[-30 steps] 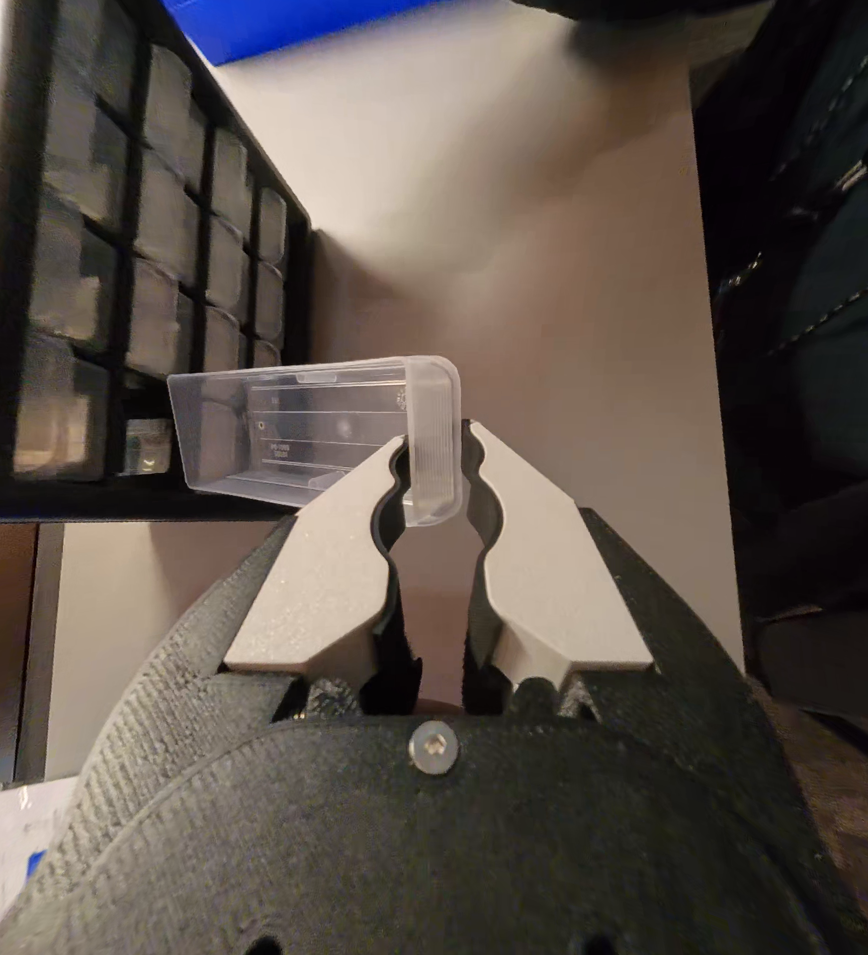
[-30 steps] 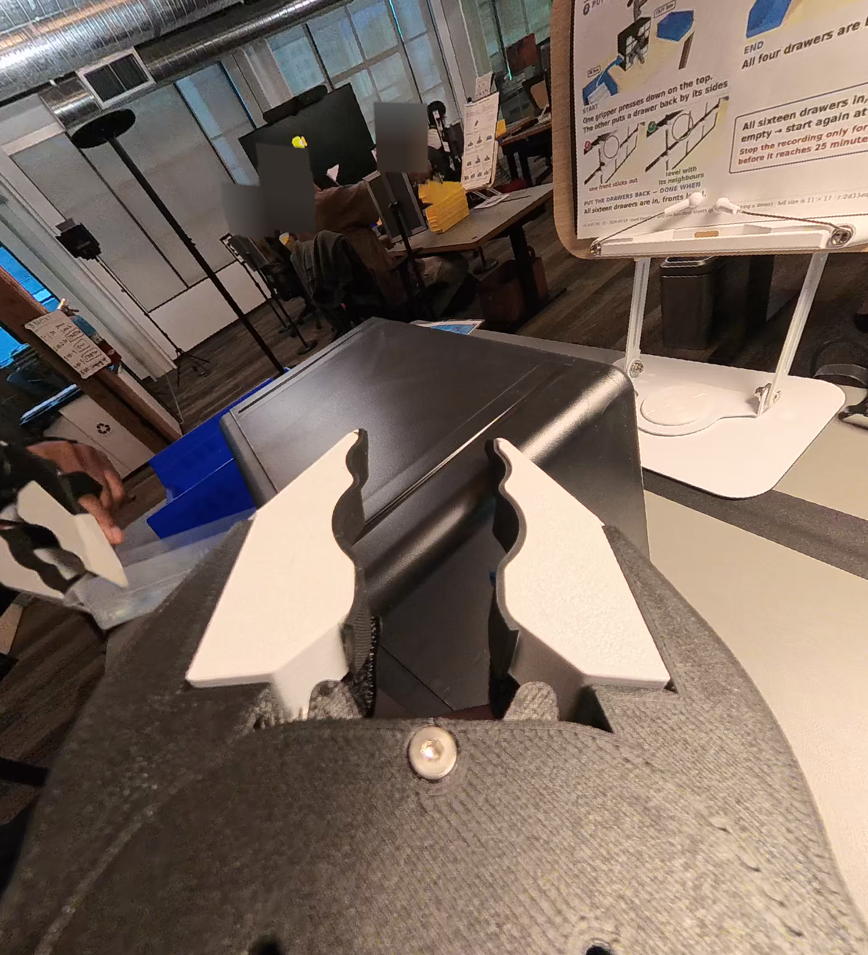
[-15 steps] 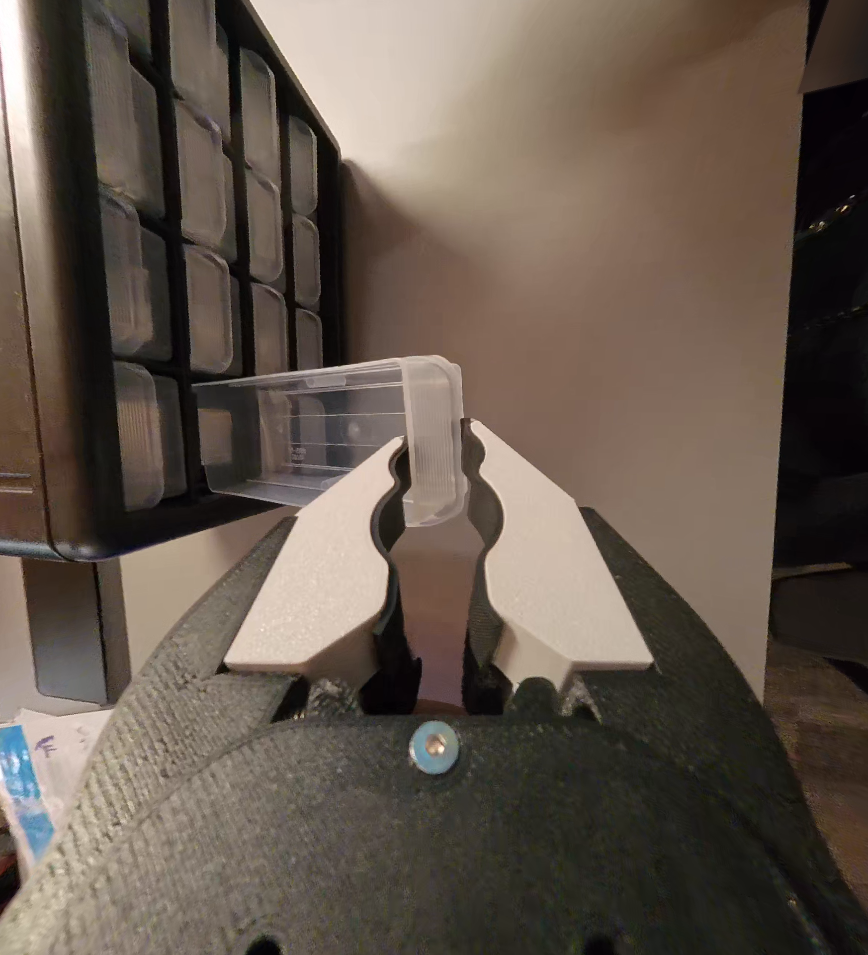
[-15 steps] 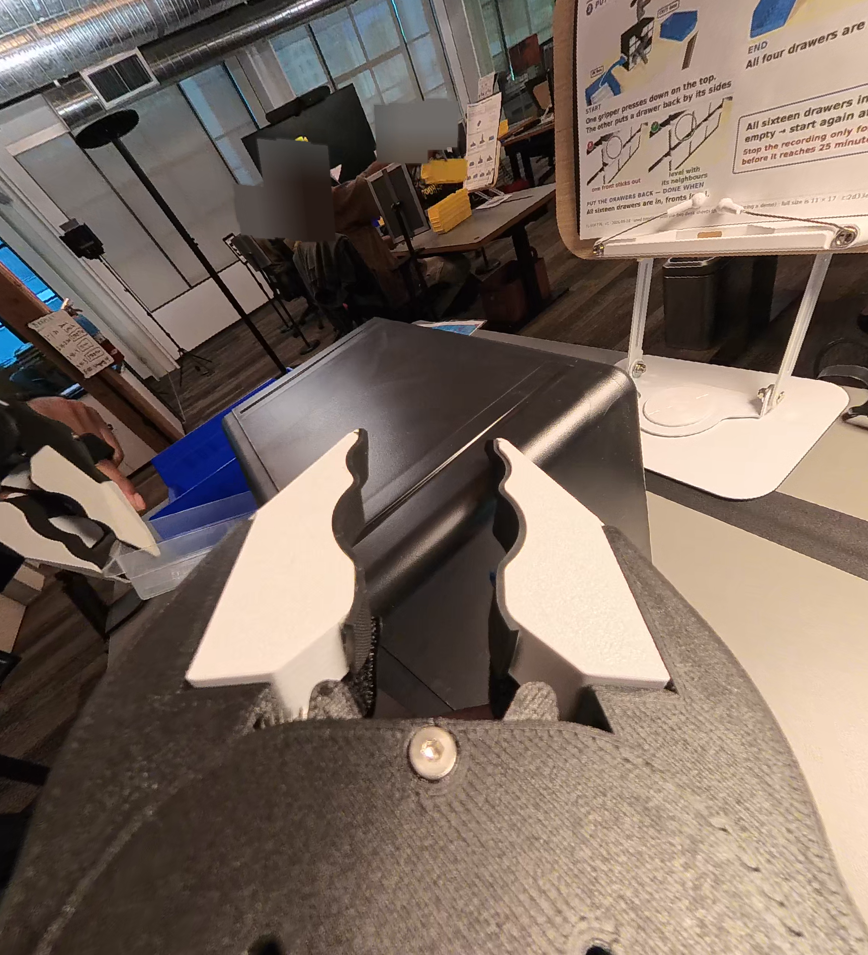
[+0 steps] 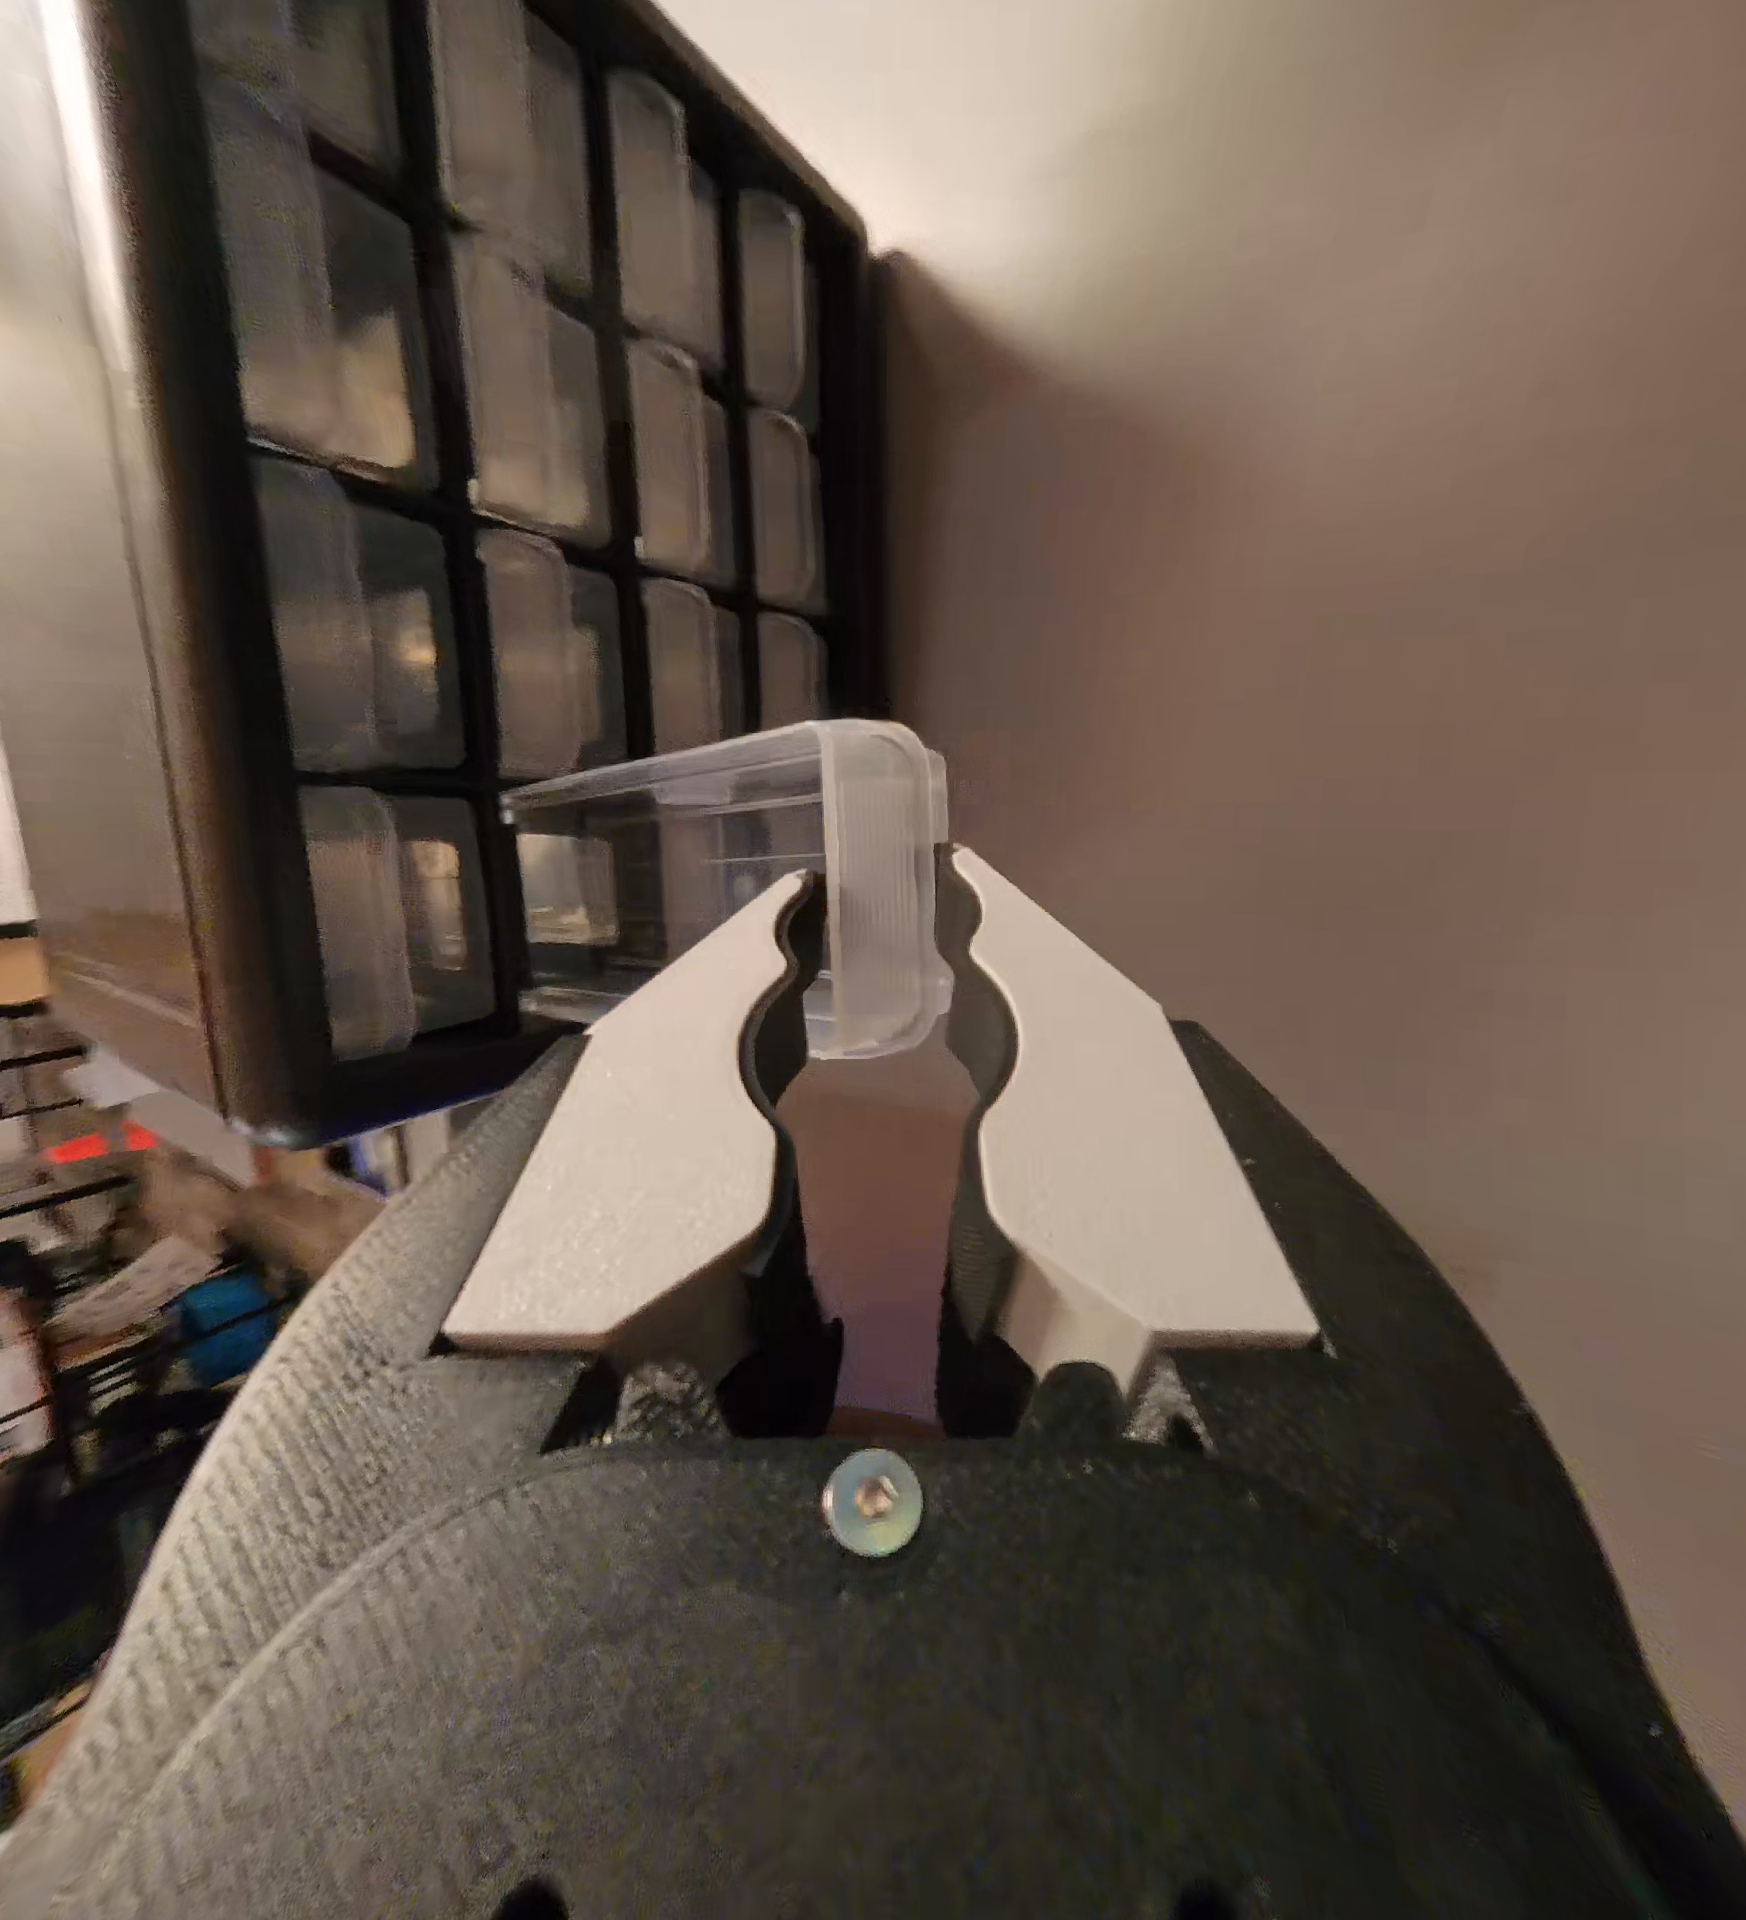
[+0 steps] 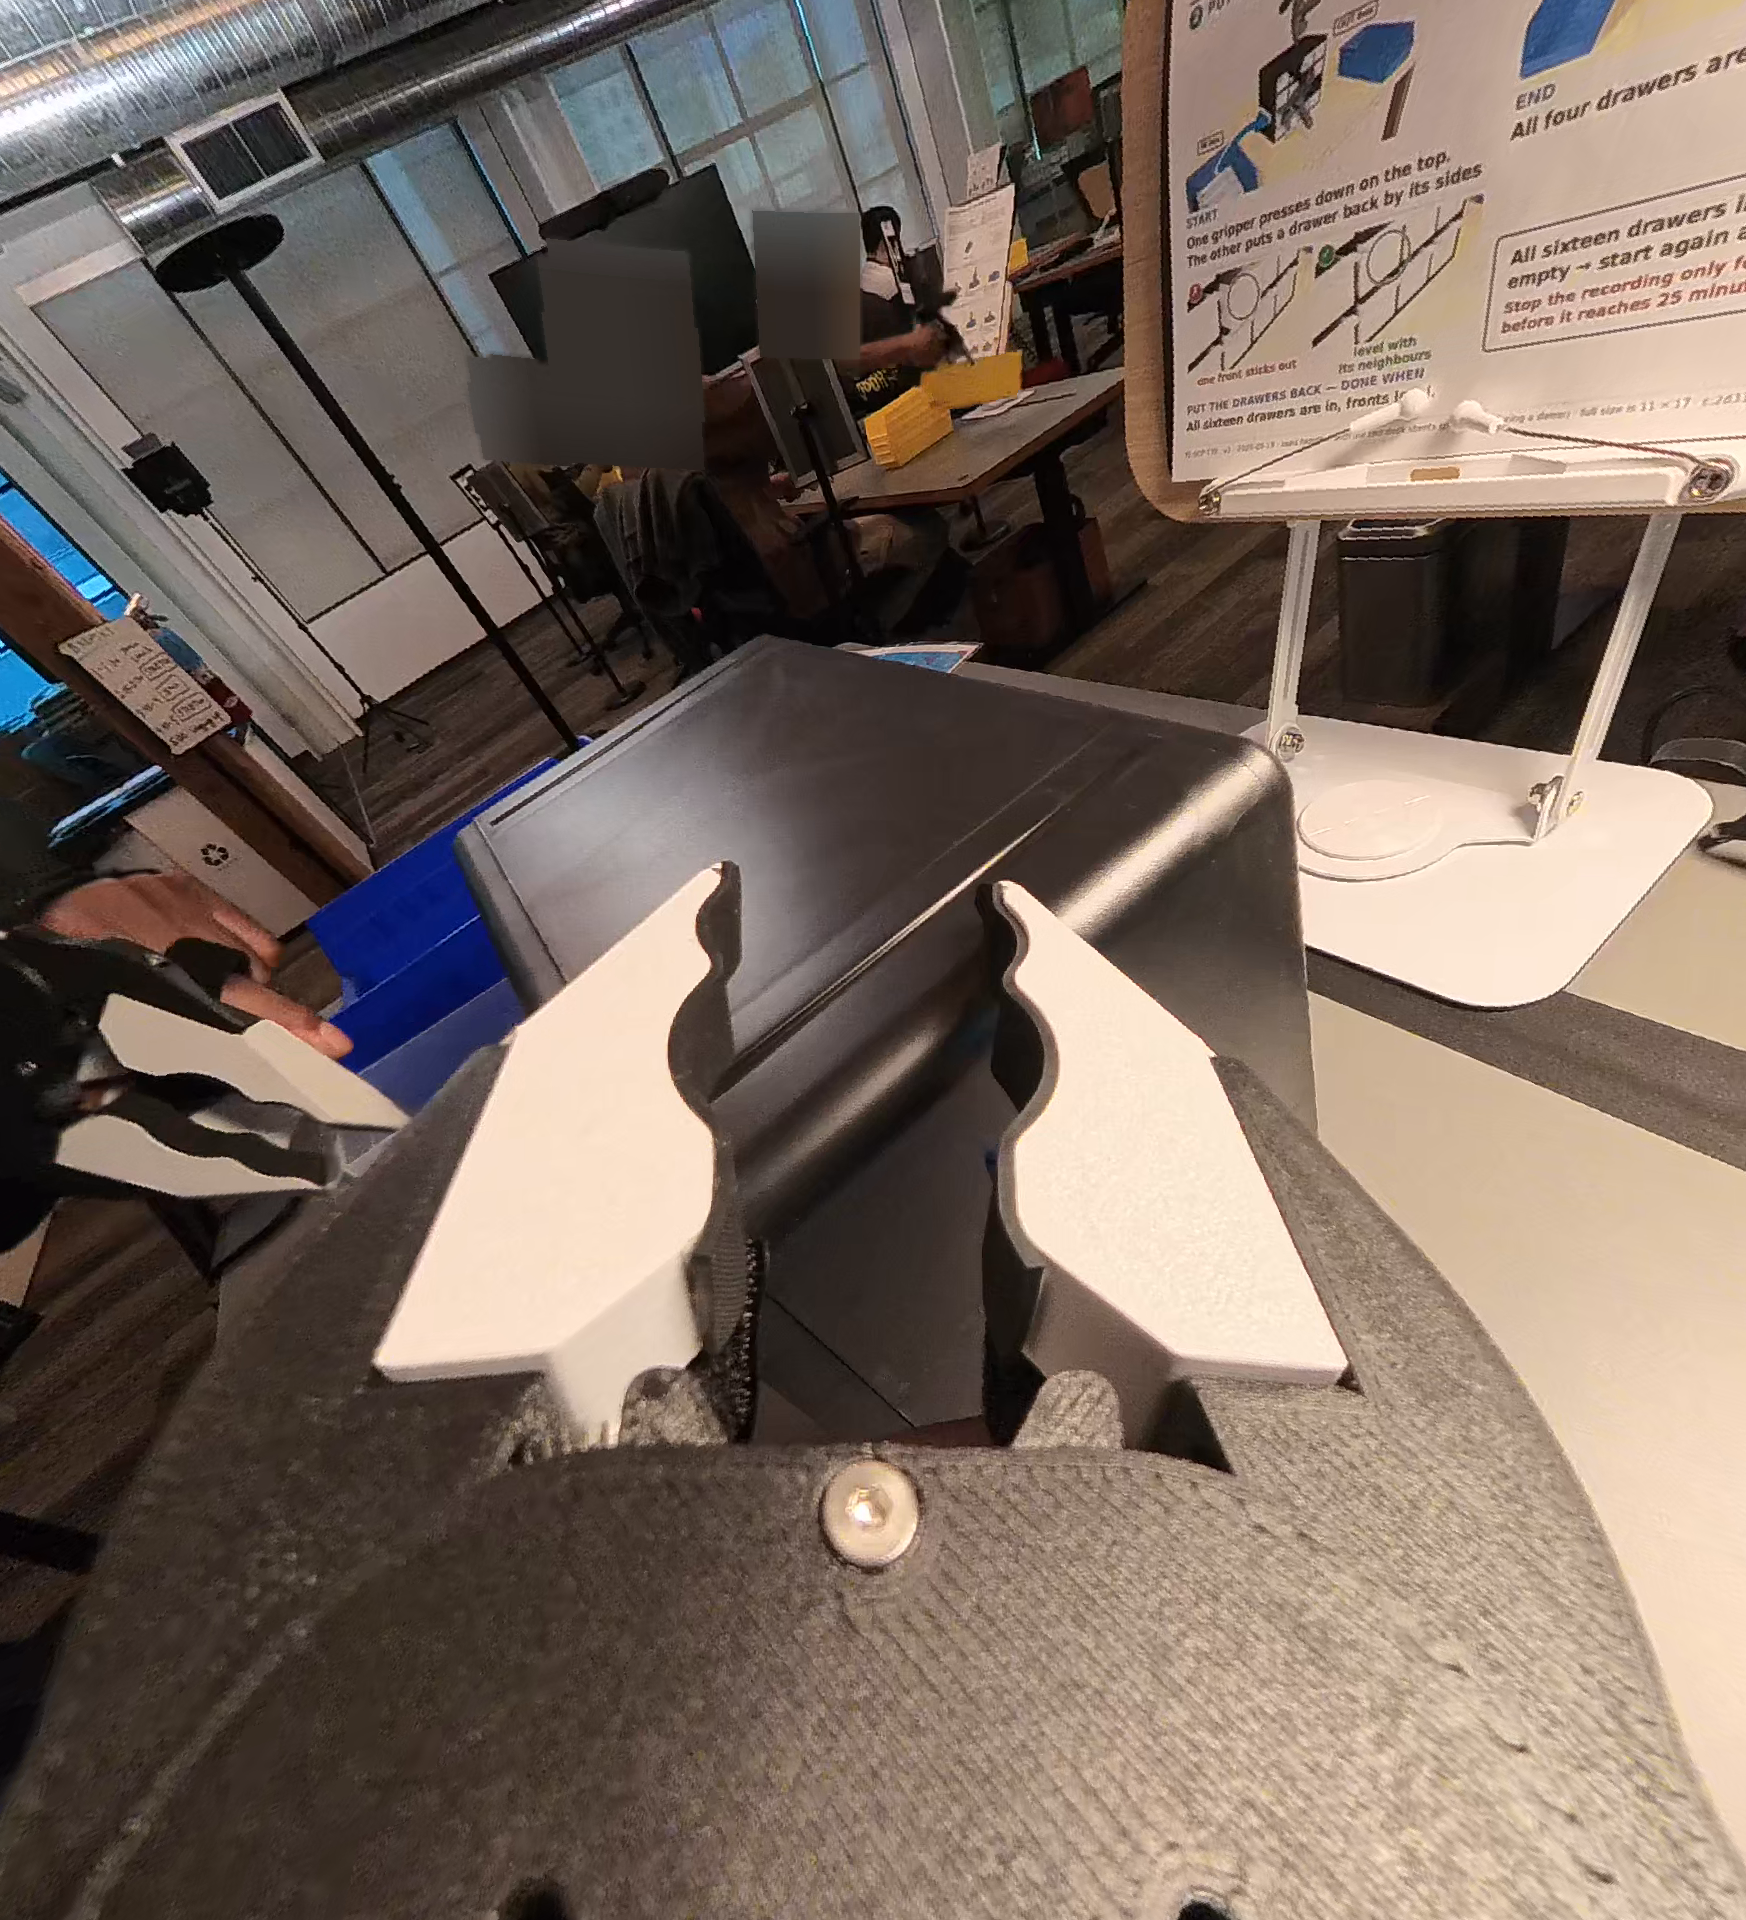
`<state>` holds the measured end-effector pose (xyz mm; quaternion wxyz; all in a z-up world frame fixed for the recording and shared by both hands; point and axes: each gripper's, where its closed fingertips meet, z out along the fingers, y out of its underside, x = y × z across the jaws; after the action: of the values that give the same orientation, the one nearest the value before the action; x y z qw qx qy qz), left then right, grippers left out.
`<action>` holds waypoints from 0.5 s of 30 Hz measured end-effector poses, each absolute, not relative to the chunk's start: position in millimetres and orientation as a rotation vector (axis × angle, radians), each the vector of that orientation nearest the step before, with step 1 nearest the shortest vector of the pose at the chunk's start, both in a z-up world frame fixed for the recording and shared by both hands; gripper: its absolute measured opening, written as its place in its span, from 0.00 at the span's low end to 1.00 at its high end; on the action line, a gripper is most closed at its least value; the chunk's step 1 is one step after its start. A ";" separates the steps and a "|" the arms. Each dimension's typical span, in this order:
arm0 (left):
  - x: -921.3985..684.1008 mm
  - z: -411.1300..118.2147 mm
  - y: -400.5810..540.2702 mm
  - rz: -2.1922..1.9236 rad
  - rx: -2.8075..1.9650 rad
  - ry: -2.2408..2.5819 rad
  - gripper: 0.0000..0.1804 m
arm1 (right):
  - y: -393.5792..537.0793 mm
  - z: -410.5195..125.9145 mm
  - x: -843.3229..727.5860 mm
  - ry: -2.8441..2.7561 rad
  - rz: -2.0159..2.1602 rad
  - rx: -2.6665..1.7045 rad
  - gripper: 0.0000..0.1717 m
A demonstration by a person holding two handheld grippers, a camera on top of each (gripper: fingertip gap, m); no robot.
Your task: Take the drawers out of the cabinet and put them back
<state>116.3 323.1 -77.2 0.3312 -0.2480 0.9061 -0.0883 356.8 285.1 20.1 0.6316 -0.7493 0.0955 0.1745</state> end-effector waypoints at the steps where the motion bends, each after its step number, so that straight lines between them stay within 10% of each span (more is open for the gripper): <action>1: 120.2 -77.3 327.1 -0.199 -0.636 2.325 0.13 | 285.2 20.1 356.7 0.218 0.400 -1.715 0.28; 15: 158.3 -57.8 381.7 0.023 -0.607 1.694 0.35 | 285.2 20.9 354.3 0.207 0.397 -1.718 0.29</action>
<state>158.3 381.7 -57.8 0.6218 -0.2642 0.7372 0.0101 354.3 285.2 20.9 0.6311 -0.7507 0.0906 0.1734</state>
